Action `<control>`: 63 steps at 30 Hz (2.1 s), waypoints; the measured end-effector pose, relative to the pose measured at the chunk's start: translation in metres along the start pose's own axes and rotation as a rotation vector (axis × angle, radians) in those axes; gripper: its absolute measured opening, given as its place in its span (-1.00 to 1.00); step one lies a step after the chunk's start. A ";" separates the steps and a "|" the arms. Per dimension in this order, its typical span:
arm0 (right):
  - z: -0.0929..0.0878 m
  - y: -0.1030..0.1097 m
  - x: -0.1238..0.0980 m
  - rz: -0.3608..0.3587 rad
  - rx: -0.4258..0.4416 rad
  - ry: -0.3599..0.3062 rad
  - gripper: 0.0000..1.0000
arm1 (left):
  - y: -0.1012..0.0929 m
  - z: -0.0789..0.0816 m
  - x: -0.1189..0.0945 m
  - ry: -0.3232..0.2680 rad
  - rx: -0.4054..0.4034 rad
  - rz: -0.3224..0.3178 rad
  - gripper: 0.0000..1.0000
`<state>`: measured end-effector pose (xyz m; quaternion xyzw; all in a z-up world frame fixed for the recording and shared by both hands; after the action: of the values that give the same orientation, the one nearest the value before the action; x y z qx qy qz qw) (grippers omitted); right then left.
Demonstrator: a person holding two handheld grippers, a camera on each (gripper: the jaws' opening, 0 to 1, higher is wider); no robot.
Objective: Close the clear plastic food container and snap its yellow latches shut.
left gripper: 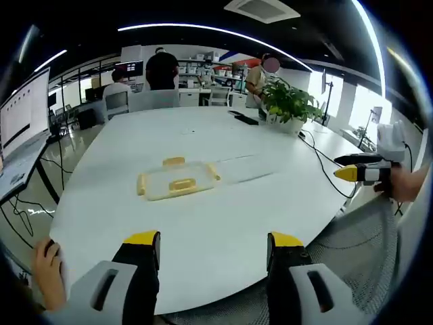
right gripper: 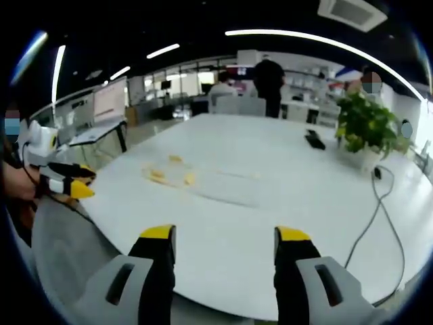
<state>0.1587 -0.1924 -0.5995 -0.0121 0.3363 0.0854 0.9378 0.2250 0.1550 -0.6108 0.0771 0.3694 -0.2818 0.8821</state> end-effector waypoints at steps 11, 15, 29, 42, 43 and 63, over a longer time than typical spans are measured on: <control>0.000 0.001 0.000 0.001 -0.003 0.001 0.10 | 0.000 0.000 0.000 -0.001 0.003 0.001 0.19; 0.000 0.001 0.000 0.001 -0.002 0.002 0.10 | 0.001 0.000 0.000 0.001 0.004 0.001 0.19; 0.000 0.002 0.001 -0.002 -0.003 0.004 0.09 | 0.001 -0.001 0.000 0.002 0.006 0.001 0.19; -0.001 0.001 0.000 -0.003 -0.004 0.005 0.08 | 0.000 -0.001 0.001 0.004 0.008 0.003 0.19; -0.001 0.001 0.000 -0.002 -0.004 0.005 0.08 | -0.001 -0.001 0.001 0.004 0.008 0.003 0.19; -0.001 0.001 0.000 -0.004 -0.007 0.007 0.07 | -0.001 -0.001 0.001 0.006 0.012 0.002 0.19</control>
<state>0.1584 -0.1918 -0.6004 -0.0162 0.3392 0.0845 0.9368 0.2246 0.1543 -0.6124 0.0833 0.3702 -0.2829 0.8809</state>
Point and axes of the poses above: the point that each gripper's makers call its tool centre point, and the gripper's own axes: x roughly forward along the fingers, y roughly to its left, z roughly out of its top, the point moved 10 cm from there along -x, roughly backward along the fingers, and after that the axes turned 10 degrees about y, right-handed, at the moved point
